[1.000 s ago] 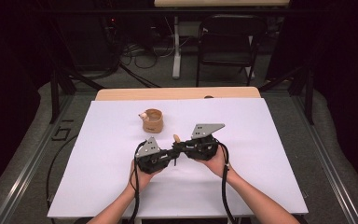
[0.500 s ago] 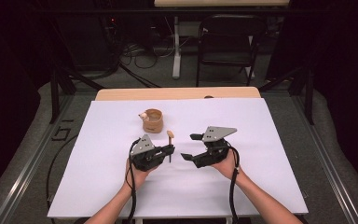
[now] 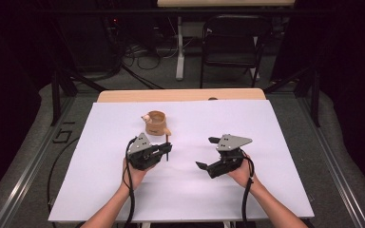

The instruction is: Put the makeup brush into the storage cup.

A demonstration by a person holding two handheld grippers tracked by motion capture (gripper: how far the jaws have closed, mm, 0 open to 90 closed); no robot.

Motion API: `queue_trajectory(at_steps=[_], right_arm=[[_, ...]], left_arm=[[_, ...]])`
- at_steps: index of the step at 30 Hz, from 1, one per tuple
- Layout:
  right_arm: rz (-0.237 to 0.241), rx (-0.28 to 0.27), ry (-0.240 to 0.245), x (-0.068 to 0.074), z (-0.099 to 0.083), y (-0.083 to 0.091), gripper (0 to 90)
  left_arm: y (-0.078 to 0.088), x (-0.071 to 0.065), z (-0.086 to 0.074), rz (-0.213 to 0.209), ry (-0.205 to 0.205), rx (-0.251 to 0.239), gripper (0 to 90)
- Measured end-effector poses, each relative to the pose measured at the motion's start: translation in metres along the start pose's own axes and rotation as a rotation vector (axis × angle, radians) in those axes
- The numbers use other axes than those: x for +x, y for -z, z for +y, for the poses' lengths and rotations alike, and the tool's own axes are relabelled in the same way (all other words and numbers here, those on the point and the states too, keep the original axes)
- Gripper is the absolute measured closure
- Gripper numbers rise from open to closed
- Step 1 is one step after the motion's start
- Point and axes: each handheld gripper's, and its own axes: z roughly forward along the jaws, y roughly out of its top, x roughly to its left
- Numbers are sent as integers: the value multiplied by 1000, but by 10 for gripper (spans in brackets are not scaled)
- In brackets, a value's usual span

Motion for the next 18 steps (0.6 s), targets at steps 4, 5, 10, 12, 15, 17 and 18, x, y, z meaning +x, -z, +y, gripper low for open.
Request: queue_trajectory(at_steps=[4, 5, 10, 12, 15, 17, 18], right_arm=[[-12, -15, -8, -1, -8, 6, 0], [-14, -22, -14, -2, -9, 7, 0], [-17, -46, -15, -4, -17, 17, 0], [-9, -66, -15, -5, -22, 23, 0], [-16, -81, -23, -7, -28, 32, 0], [-33, -88, -26, -8, -33, 37, 0], [-36, -84, -29, -8, -35, 39, 0]], left_arm=[[3, 5, 6, 20, -2, -7, 829], [4, 6, 7, 9, -2, -7, 829], [4, 11, 16, 24, -14, -18, 829], [4, 12, 20, 27, -22, -25, 829], [4, 15, 25, 28, -29, -23, 829], [3, 16, 29, 31, -33, -21, 829], [3, 17, 30, 33, -34, -23, 829]])
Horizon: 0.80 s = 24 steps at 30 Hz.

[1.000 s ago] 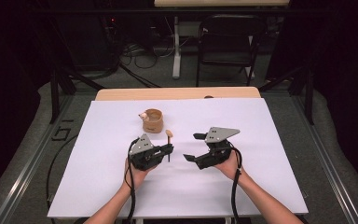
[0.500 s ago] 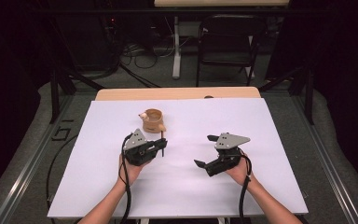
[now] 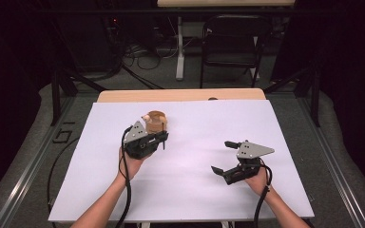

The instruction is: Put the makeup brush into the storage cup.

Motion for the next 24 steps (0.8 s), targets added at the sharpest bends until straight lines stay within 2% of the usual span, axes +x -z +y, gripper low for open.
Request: queue_trajectory(at_steps=[4, 8, 13, 15, 16, 18, 21, 24], right_arm=[[-6, -1, -14, -1, -5, 7, 0], [10, -3, -25, -2, -11, 13, 0], [-2, 6, -31, -4, -16, 19, 0], [-3, 5, -34, -5, -17, 21, 0], [-4, 1, -35, -5, -17, 21, 0], [0, 8, -39, -6, -18, 20, 0], [6, 24, -25, -8, -20, 18, 0], [8, 28, -36, -10, -22, 18, 0]], left_arm=[[-1, 4, 5, 7, -3, 2, 829], [-1, 7, 9, 17, -5, -2, 829], [-2, 13, 17, 26, -14, 2, 829], [-2, 15, 20, 29, -11, -5, 829], [-2, 16, 22, 48, -13, -5, 829], [-3, 19, 24, 43, -16, -3, 829], [-5, 22, 25, 65, -6, -4, 829], [-7, 28, 26, 60, 0, -3, 829]])
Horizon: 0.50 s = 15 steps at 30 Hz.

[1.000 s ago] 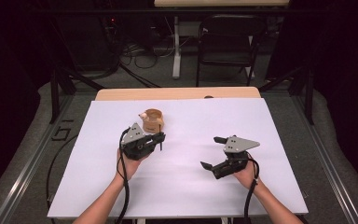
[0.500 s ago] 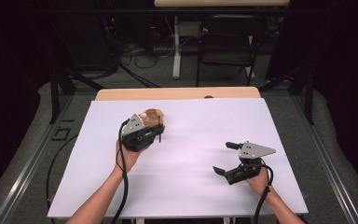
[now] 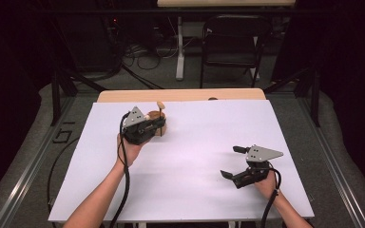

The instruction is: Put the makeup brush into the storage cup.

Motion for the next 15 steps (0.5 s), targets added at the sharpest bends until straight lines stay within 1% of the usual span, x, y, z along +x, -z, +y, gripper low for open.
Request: queue_trajectory(at_steps=[1, 3, 8, 11, 15], right_arm=[[-3, 3, -1, 0, 0, 0, 0], [6, 2, -1, -1, 0, 0, 0], [11, -1, 7, -1, 0, -1, 0], [10, -3, 8, -1, 0, -1, 0], [4, -18, 10, -1, 0, 0, 0]], left_arm=[[-1, 1, 1, 3, 0, 1, 829], [-1, 4, 2, 11, -2, -2, 829], [-3, 7, 6, 20, 0, -3, 829], [-3, 9, 8, 26, -7, -6, 829], [-5, 12, 11, 38, -6, -12, 828]])
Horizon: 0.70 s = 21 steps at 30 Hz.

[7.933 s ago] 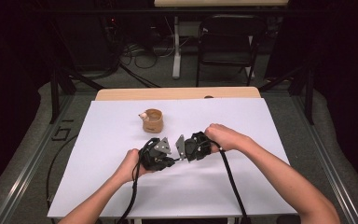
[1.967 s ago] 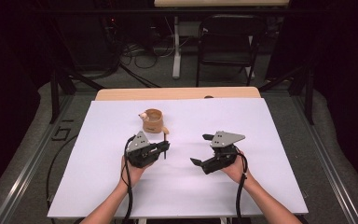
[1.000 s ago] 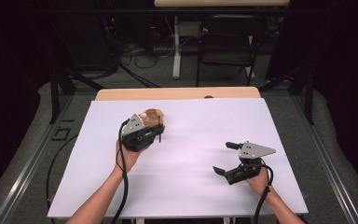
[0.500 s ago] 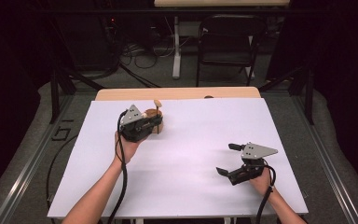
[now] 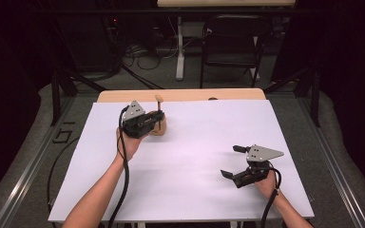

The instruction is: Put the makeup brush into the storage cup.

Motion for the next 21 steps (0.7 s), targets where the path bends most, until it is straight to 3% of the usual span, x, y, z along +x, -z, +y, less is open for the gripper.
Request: queue_trajectory(at_steps=[5, 21], right_arm=[[-18, -4, -1, 0, 1, 1, 0], [-10, 15, 0, 1, 0, 0, 0]], left_arm=[[-3, 5, 3, 18, 3, -9, 829], [-12, 22, 10, 82, 18, -31, 828]])
